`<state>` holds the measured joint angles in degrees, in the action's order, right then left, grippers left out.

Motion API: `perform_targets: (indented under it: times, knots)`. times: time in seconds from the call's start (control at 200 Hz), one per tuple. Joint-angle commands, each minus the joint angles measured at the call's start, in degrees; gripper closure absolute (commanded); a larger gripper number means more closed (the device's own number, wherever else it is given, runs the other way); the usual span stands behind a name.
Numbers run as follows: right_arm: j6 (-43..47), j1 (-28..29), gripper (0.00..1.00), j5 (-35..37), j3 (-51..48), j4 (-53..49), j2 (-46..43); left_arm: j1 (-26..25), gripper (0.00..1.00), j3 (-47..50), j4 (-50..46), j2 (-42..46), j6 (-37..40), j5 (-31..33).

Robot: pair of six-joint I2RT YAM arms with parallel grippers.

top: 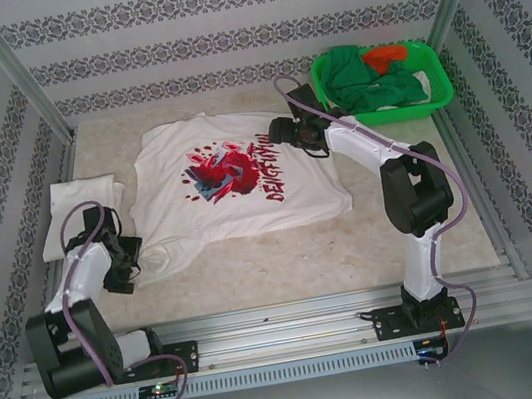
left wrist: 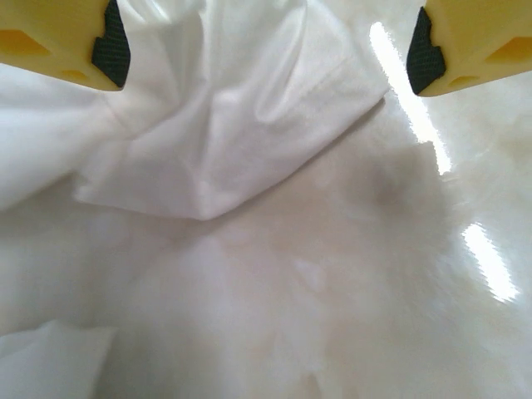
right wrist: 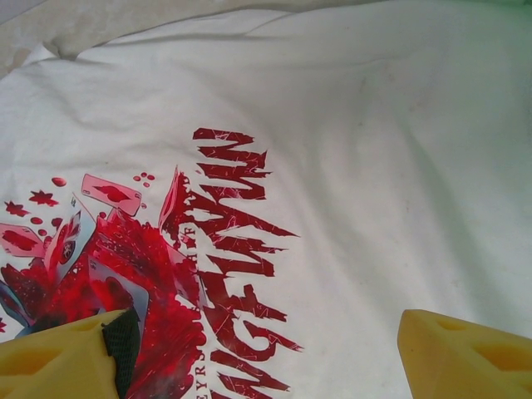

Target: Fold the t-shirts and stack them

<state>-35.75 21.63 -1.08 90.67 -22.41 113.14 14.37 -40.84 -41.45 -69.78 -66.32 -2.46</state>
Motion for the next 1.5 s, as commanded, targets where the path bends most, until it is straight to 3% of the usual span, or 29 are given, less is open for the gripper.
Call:
perform_targets:
  times: [0.0, 0.185, 0.31, 0.5, 0.65, 0.799, 0.919, 1.174, 1.494]
  knots:
    - [1.0, -0.1, 0.18, -1.2, -1.2, 1.2, -1.9, 0.5, 0.14, -1.6, -8.5, 5.6, -1.9, 4.5]
    - [0.2, -0.3, 0.18, -2.1, -3.9, 3.6, -1.9, 0.6, 0.31, 5.1, -9.9, 11.4, -9.1, 0.1]
    - [0.3, -0.3, 0.18, -2.7, -4.3, 4.0, -1.7, 0.6, 0.43, 8.9, -4.4, 11.7, -12.9, -0.7]
    - [0.8, -1.1, 0.18, -3.2, -3.6, 3.8, -1.7, 0.6, 0.45, 6.2, 1.0, 1.3, -11.1, -3.2]
    - [0.9, -1.5, 0.18, -3.1, -4.3, 4.0, -2.3, 0.6, 0.57, 3.3, 1.8, -6.1, -9.4, -4.3]
    - [0.3, -2.2, 0.18, -2.8, -6.0, 4.7, -3.3, 0.5, 0.74, 3.2, 0.8, -7.3, -9.6, -4.1]
    - [-0.2, -2.7, 0.18, -3.0, -6.9, 5.3, -3.6, 0.6, 1.00, 3.6, 0.7, -7.0, -9.3, -4.5]
    - [-0.4, -2.9, 0.18, -3.6, -7.2, 5.6, -3.3, 0.2, 1.00, 2.7, -16.2, 3.0, -8.3, -4.6]
    - [-1.6, -2.8, 0.18, -6.3, -9.3, 8.5, -2.1, -0.1, 1.00, 5.6, -37.3, 21.3, -7.6, -16.5]
